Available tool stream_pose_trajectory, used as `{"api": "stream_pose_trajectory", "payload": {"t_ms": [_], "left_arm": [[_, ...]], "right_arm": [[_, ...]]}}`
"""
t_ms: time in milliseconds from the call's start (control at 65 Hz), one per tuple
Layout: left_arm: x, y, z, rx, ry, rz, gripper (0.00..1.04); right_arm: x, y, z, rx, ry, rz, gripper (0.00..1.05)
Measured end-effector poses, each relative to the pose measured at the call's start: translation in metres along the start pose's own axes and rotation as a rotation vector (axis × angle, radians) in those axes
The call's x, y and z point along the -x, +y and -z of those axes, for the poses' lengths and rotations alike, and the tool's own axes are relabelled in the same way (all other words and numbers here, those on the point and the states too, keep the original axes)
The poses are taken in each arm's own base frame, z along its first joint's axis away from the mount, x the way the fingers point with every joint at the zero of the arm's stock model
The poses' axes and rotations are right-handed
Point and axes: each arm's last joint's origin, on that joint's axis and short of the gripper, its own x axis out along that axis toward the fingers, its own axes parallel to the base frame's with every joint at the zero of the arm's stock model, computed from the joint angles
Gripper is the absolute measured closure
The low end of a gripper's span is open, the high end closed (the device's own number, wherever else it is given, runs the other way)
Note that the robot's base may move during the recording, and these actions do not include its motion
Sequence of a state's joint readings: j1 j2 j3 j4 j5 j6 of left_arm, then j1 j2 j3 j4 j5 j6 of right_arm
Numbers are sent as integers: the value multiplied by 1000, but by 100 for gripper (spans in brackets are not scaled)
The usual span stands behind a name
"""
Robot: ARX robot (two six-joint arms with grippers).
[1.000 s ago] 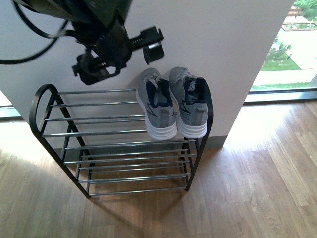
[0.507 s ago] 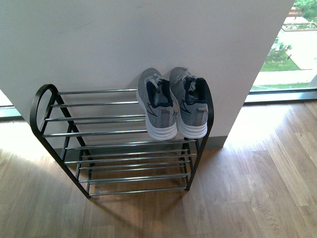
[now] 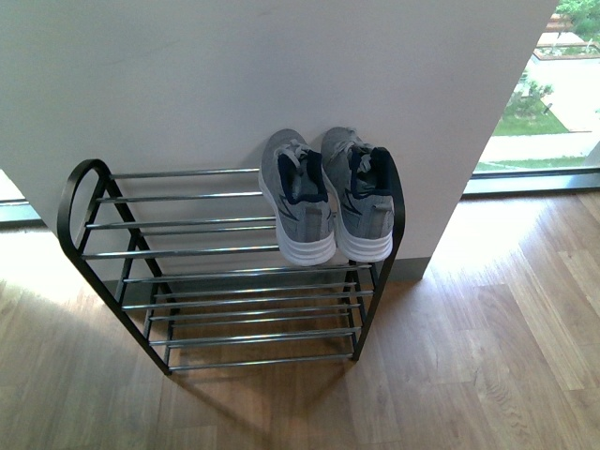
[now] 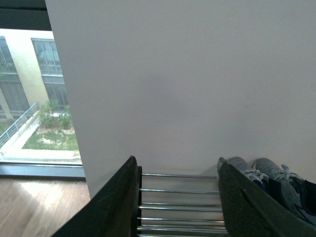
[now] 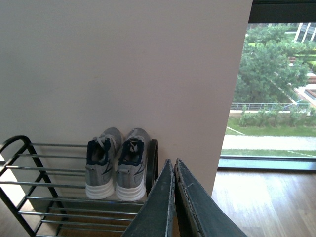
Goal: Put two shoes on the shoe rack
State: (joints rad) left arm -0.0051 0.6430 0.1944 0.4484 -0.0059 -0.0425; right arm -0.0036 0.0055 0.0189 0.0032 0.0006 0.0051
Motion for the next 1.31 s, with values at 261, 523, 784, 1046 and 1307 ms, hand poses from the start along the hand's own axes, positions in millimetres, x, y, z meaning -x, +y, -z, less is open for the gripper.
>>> {"api": "stream_pose_trajectory", "payload": {"t_ms": [261, 523, 784, 1046, 1307], "left_arm": [[14, 1, 17, -26, 2, 5, 104], [24, 1, 27, -32, 3, 5, 104], [33, 2, 35, -32, -12, 5, 104], [39, 2, 38, -32, -15, 5, 104], [43, 2, 39, -32, -15, 5, 104]], "right_arm": [[0, 0, 0, 0, 0, 0, 103], [0, 0, 0, 0, 0, 0, 103], [0, 0, 0, 0, 0, 0, 103], [0, 0, 0, 0, 0, 0, 103], [0, 0, 0, 0, 0, 0, 103]]}}
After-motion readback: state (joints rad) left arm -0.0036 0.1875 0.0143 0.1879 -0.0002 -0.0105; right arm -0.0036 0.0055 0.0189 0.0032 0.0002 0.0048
